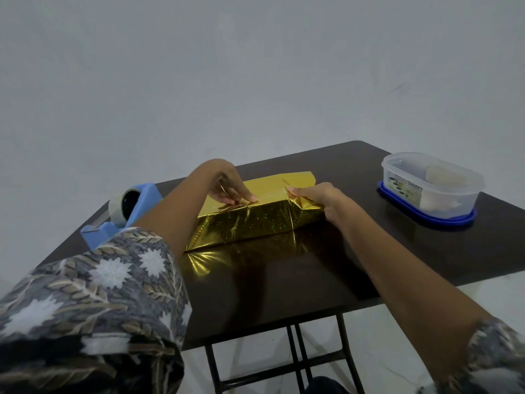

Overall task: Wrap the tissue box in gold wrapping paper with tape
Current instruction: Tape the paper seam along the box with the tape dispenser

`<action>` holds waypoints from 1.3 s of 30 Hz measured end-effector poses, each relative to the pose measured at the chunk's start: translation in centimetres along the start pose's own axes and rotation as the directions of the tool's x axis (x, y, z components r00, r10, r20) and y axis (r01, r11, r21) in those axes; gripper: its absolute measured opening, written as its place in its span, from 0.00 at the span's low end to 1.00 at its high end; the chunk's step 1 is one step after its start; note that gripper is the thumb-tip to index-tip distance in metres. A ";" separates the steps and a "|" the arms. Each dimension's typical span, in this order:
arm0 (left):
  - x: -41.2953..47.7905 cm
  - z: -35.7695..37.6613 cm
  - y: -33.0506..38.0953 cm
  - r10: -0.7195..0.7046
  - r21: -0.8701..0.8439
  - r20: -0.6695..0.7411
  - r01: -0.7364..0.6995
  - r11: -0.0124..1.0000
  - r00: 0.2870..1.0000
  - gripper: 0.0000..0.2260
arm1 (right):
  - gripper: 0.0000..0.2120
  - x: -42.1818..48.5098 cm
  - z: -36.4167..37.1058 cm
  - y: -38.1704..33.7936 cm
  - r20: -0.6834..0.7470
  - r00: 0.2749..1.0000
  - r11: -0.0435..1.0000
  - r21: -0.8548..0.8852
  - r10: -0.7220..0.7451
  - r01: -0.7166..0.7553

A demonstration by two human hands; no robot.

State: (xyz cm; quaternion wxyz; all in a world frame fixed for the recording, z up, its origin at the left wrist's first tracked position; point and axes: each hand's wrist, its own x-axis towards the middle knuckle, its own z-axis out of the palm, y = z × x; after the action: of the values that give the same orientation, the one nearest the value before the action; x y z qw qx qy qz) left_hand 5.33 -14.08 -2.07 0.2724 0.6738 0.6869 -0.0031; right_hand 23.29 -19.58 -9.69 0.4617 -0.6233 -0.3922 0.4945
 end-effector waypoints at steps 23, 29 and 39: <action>-1.5 2.9 -18.8 0.598 0.405 -0.399 -0.451 0.795 0.695 0.44 | 0.23 -1.7 6.1 1.9 0.375 0.703 0.054 -0.861 -0.604 0.506; -2.9 2.2 -18.8 0.519 0.250 -0.522 -0.461 0.852 0.677 0.35 | 0.41 -2.2 7.0 1.6 0.396 0.664 -0.129 -0.901 -0.634 0.415; -0.9 4.0 -15.7 0.651 0.381 -0.353 -0.533 0.756 0.672 0.25 | 0.30 -1.1 5.9 1.6 0.501 0.667 -0.215 -0.858 -0.552 0.467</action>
State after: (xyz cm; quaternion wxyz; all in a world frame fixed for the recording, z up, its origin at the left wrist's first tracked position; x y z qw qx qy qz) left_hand -7.77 -17.90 -10.85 -0.0002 0.8692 0.4670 0.1624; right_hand 17.30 -19.93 -11.49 0.0884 -0.5529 -0.8132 -0.1589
